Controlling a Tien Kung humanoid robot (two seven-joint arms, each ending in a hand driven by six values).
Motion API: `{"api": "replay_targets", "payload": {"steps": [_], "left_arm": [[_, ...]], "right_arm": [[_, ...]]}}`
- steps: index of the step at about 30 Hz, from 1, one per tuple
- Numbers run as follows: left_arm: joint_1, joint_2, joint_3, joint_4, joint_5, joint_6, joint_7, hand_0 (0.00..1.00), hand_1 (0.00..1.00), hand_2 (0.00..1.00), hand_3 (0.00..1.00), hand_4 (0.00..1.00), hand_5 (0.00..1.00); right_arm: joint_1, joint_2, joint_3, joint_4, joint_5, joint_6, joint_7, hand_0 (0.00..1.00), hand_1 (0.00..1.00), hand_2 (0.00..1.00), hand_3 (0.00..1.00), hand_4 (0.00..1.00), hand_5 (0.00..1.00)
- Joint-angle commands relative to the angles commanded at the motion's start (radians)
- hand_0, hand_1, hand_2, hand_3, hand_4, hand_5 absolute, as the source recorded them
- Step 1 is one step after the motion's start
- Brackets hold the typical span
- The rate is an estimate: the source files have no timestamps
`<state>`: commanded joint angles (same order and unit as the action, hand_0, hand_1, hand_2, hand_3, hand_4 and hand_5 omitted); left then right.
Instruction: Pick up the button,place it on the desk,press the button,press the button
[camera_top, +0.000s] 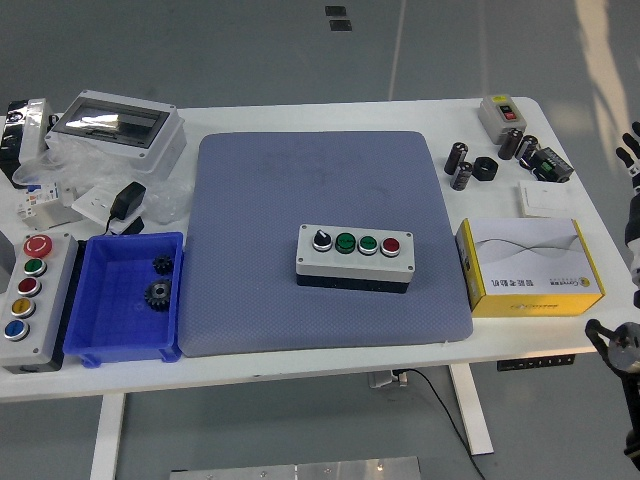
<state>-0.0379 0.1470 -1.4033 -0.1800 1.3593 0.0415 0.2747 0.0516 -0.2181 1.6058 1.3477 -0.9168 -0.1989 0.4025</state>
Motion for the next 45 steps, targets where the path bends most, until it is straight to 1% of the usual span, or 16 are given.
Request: {"api": "replay_targets", "payload": {"steps": [18,24,34,45], "left_arm": [[0.000,-0.005,-0.001,0.000,0.006,-0.001,0.002,0.624,0.517,0.533,0.600,0.616,0.219],[0.000,-0.009,-0.002,0.000,0.008,-0.001,0.002,0.624,0.518,0.533,0.599,0.616,0.219],[-0.002,-0.015,-0.006,0.000,0.014,-0.001,0.004,0.624,0.517,0.533,0.599,0.616,0.219],[-0.011,-0.014,-0.006,0.000,0.010,0.001,0.004,0.624,0.517,0.533,0.599,0.615,0.219]], "right_arm": [[0.005,-0.003,-0.009,0.005,0.000,-0.004,0.001,0.836,0.807,0.796,0.827,0.842,0.759],[0.004,-0.005,-0.007,0.014,-0.033,-0.015,0.004,0.836,0.806,0.795,0.826,0.842,0.758],[0.009,-0.006,-0.007,0.014,-0.035,-0.017,0.010,0.831,0.806,0.794,0.834,0.841,0.755],[0.024,-0.013,-0.032,0.007,-0.027,-0.018,0.010,0.827,0.803,0.794,0.829,0.837,0.756]]}}
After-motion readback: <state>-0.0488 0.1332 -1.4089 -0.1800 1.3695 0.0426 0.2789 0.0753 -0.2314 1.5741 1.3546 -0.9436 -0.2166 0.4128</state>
